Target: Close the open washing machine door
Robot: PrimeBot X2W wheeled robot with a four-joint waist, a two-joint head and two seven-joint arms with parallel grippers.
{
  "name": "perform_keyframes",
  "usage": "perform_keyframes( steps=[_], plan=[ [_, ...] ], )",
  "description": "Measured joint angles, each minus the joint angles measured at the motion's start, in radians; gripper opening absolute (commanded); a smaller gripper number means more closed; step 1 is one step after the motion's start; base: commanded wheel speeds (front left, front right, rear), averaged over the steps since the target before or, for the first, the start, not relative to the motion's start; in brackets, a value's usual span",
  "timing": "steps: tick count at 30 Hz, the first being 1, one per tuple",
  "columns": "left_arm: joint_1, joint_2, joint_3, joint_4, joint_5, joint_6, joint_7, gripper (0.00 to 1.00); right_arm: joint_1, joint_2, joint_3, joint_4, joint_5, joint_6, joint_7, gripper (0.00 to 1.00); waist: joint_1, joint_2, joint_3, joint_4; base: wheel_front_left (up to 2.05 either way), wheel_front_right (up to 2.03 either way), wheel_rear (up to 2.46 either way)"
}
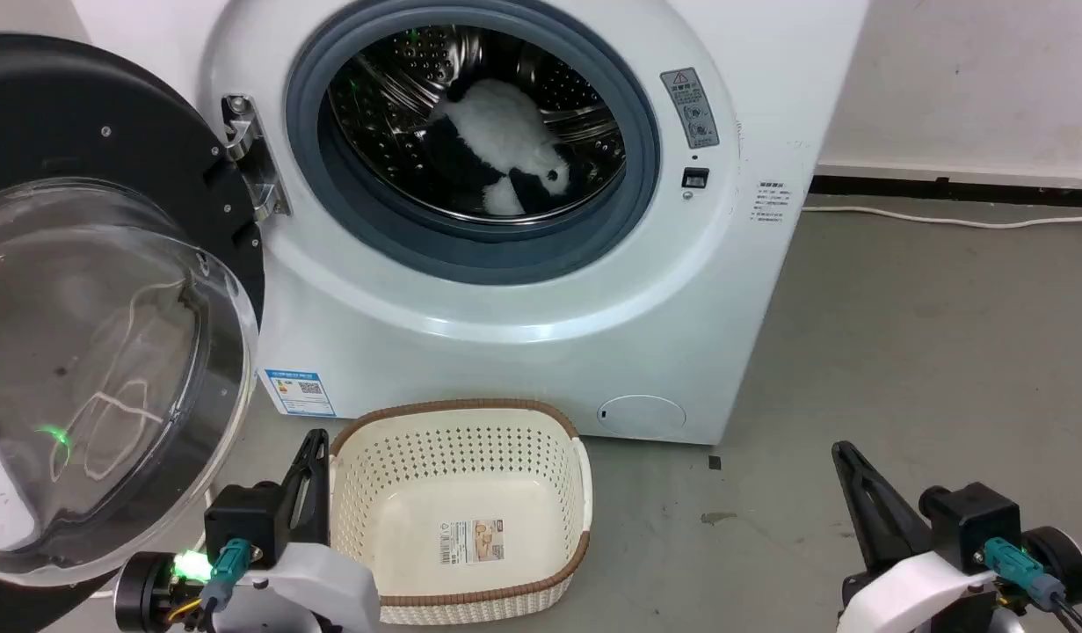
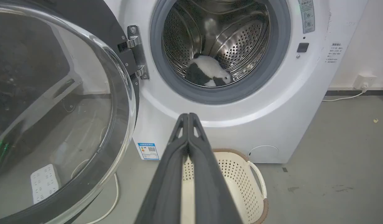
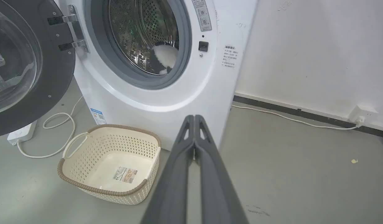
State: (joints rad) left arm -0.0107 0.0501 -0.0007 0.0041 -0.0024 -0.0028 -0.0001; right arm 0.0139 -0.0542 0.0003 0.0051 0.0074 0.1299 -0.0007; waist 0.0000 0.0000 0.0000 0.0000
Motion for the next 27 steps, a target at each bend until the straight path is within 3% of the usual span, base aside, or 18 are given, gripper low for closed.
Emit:
perform_keyframes(
  steps=[27],
  plan=[
    [0.0,0.0,0.0,0.0,0.0,0.0,0.0,0.0,0.0,0.0,0.0,0.0,0.0,0.0,0.0,0.0,0.0,0.0,0.0,0.0,0.0,0.0,0.0]
  ],
)
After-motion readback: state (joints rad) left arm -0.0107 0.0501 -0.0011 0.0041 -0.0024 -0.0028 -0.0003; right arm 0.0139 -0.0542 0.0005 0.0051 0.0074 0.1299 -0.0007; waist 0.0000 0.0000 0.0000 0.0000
